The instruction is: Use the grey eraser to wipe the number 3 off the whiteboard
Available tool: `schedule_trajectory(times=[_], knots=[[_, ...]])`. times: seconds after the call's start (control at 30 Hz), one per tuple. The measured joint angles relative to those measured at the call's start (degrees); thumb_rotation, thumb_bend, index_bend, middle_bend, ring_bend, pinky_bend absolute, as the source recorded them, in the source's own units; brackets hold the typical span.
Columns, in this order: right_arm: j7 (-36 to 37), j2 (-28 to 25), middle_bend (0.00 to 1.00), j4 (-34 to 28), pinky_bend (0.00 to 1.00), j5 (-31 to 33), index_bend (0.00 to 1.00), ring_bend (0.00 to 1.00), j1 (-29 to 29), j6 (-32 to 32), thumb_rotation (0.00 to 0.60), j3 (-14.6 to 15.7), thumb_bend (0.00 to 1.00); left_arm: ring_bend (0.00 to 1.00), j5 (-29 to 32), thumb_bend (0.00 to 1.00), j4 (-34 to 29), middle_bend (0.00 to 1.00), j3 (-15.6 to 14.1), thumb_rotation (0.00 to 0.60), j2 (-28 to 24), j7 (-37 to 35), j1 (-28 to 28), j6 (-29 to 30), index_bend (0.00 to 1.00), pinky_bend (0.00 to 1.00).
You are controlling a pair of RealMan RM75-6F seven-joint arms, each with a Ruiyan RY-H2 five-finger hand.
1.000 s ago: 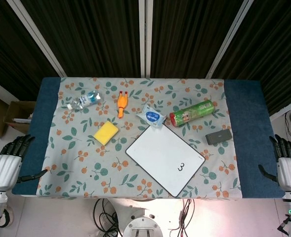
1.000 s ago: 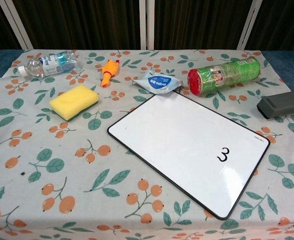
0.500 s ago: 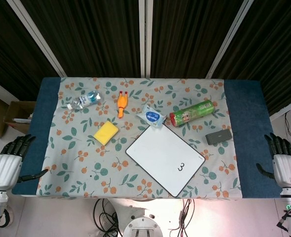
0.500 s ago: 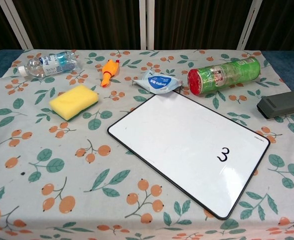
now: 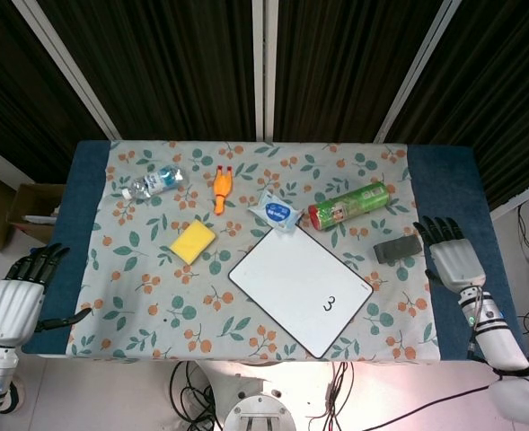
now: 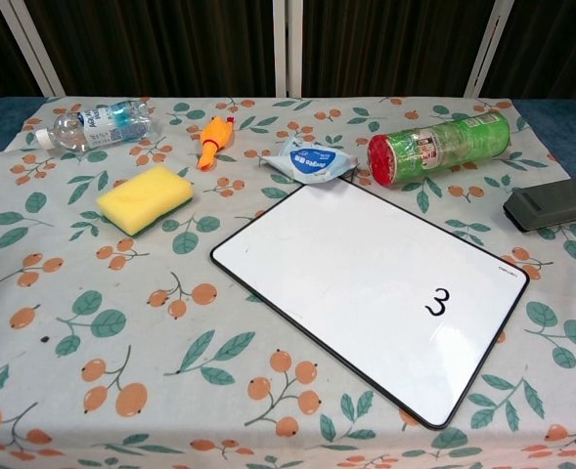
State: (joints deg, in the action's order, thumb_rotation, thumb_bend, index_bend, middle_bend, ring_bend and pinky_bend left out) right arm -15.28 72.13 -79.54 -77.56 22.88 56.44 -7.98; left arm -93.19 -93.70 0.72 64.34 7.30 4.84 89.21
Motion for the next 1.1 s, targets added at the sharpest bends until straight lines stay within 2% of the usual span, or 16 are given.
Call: schedule_trajectory(times=[0.17,0.47,0.87,1.1], knots=[[1.3,2.7,0.01,2.9,0.0,2.3,0.0,0.0,3.4,-5.2,0.6,-0.3,0.18,0.12,0.2,0.03,0.2,0.1,-0.1,0.286,0.0,-0.1,-0.1,-0.2,0.13,0.23],[6.8,7.2,0.13,9.0,0.0,1.6,0.01,0.01,5.8,-7.2,0.6,0.6,0.21,0.12,0.5,0.03,0.2,0.1,0.0,0.284,-0.3,0.0,0.1,-0.5,0.13,0.23],[11.5,10.7,0.23,14.1,0.0,-1.4,0.19,0.14,7.4,-6.1,0.6,2.3,0.24,0.12,1.0,0.03,0.4,0.1,0.0,0.288,-0.4,0.0,0.1,-0.9,0.13,0.23],[11.2,11.7,0.25,15.8,0.0,-1.6,0.24,0.16,7.5,-5.1,0.6,2.9,0.26,0.12,1.1,0.03,0.8,0.1,0.1,0.287,-0.3,-0.4,0.4,-1.3,0.13,0.23]])
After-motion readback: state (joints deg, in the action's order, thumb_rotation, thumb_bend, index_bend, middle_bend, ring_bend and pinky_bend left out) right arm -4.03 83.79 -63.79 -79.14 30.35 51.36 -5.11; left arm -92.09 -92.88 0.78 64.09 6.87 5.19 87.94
